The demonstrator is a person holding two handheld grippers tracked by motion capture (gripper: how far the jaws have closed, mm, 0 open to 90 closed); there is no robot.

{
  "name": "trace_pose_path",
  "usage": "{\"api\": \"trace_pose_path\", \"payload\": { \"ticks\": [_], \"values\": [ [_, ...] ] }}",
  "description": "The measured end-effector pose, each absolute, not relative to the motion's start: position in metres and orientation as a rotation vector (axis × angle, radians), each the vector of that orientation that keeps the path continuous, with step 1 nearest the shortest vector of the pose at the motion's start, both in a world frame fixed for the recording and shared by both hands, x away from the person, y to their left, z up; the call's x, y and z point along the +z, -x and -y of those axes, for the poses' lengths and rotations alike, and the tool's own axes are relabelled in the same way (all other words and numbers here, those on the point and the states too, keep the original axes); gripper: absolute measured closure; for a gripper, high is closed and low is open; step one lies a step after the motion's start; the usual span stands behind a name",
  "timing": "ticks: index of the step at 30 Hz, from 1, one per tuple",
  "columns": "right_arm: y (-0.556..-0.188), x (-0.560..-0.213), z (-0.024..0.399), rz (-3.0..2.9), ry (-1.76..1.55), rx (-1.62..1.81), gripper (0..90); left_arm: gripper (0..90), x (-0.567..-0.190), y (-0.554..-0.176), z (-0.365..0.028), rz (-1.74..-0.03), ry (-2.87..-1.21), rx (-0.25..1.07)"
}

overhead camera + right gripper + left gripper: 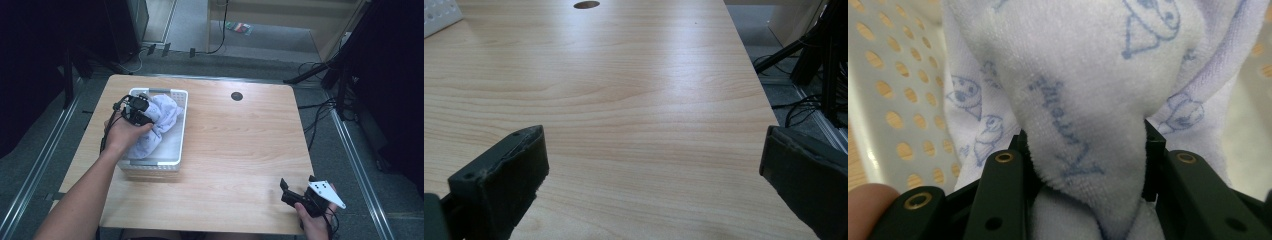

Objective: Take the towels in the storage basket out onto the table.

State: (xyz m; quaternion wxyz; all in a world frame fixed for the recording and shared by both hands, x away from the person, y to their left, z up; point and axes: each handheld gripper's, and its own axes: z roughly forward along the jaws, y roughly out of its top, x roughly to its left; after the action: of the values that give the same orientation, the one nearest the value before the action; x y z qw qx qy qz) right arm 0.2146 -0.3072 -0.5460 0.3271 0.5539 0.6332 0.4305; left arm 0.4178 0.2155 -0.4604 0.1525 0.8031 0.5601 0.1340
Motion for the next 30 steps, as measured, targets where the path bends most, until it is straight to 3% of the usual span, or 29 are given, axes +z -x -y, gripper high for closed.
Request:
{"api": "trace_pose_path", "payload": {
  "ticks": [18, 30],
  "values": [
    [-0.215, -0.546, 0.307, -1.656, -1.459, 1.126, 0.0, 60.9, -0.388, -0.411, -0.221, -1.549, -2.306, 0.468],
    [-0.215, -0.546, 0.307, -1.658, -1.458, 1.128, 0.0, 60.3, -0.355, -0.413, -0.204, -1.500, -2.309, 0.487]
  ]
}}
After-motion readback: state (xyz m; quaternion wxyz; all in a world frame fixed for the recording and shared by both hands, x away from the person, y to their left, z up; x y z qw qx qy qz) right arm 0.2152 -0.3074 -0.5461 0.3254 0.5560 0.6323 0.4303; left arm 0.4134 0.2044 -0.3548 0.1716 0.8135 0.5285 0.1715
